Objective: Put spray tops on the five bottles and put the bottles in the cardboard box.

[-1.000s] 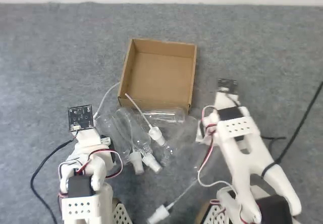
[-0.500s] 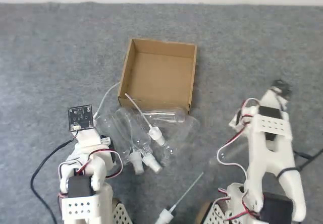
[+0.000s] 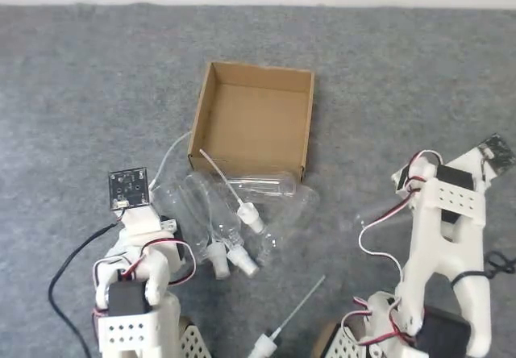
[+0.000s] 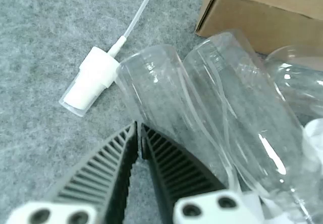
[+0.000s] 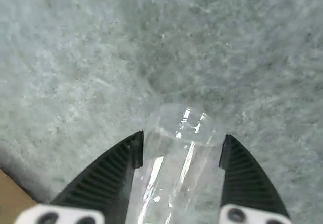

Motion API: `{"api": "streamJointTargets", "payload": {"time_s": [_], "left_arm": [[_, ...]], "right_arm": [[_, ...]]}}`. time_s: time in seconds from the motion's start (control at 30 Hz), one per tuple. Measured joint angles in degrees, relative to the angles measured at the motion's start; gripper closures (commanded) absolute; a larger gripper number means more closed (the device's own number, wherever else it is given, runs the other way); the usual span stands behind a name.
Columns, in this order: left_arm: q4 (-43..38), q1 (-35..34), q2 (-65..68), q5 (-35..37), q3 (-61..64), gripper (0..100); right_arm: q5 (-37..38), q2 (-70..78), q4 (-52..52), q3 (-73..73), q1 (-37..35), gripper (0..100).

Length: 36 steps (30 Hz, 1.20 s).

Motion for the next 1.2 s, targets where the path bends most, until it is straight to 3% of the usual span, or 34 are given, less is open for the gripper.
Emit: {"api": "streamJointTargets", "payload": {"time_s": [0.37, 0.93, 1.2], "left_arm": [[0.0, 0.0, 0.0, 0.0, 0.0, 99], [0.0, 0.0, 0.0, 0.0, 0.0, 99], [0.0, 0.0, 0.0, 0.0, 0.0, 99]], "right_arm": [[-0.4, 0.1, 0.2, -0.8, 0.0, 64.0], [17.1, 0.1, 20.9, -17.9, -6.2, 63.9], [35.3, 0.1, 27.8, -19.5, -11.5, 63.9]]}}
